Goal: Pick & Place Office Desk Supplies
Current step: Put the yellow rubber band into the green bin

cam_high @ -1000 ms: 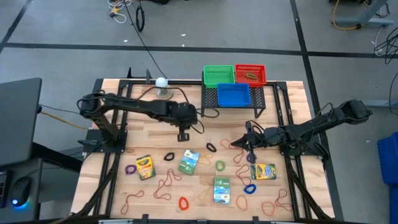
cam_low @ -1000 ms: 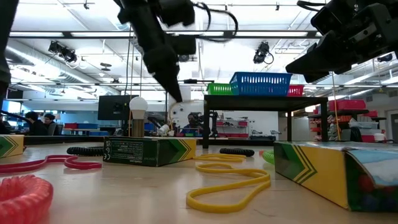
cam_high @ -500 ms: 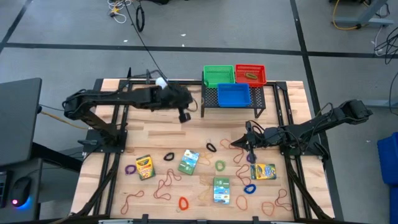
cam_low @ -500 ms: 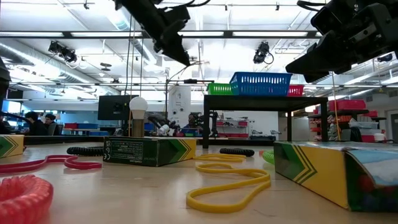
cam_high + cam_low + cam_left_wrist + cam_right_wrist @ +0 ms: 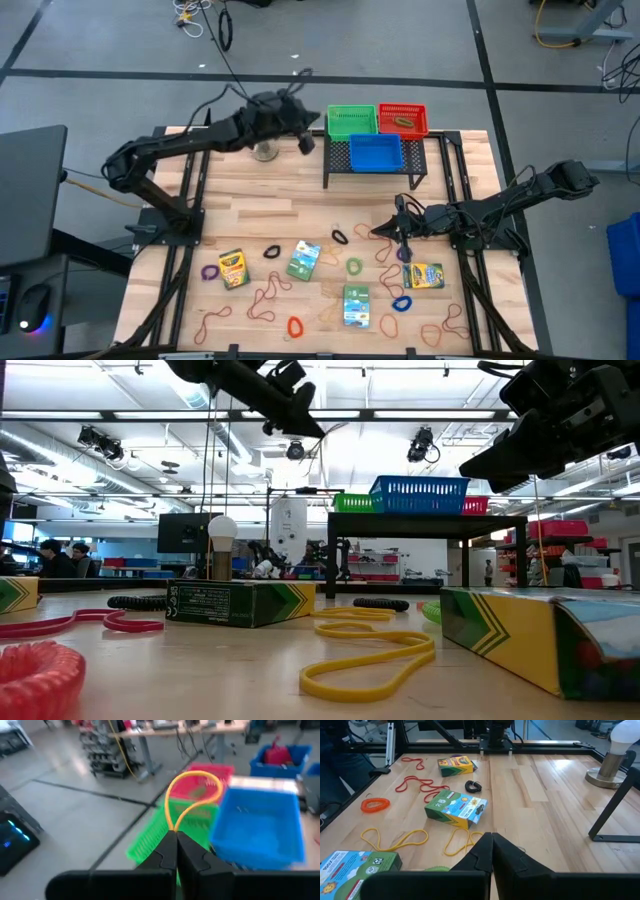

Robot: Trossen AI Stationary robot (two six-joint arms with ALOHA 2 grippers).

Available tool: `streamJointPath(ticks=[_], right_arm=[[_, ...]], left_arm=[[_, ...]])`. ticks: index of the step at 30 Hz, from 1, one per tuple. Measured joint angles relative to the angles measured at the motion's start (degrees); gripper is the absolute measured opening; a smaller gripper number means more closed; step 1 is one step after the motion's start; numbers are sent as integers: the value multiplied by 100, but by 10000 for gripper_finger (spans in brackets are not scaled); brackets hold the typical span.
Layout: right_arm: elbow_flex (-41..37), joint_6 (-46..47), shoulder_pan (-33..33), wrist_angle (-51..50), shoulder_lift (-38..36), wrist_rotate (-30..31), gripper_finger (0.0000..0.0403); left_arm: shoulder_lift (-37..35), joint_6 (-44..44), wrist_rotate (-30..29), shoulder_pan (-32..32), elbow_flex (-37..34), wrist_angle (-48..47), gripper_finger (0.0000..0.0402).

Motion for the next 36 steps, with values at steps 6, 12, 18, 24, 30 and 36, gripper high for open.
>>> streamJointPath(ticks=[6, 12, 18, 24, 30, 36], right_arm=[[0, 0, 0, -2, 0, -7, 11], [0, -1, 0, -6, 1, -38, 11], [0, -2, 0, -13, 2, -61, 11], [0, -2, 2, -15, 2, -87, 11], [0, -2, 0, -15, 1, -93, 11], [0, -2, 0, -11, 0, -106, 11]], left_arm=[[631, 158, 356, 184, 983, -43, 1], [1560, 138, 691, 249, 2169, -487, 1], [2470, 168, 800, 254, 3189, -1365, 1], [3187, 142, 808, 364, 3860, -2188, 1], [3521, 60, 827, 425, 4043, -2660, 1], [3526, -74, 829, 503, 4052, -2793, 1]])
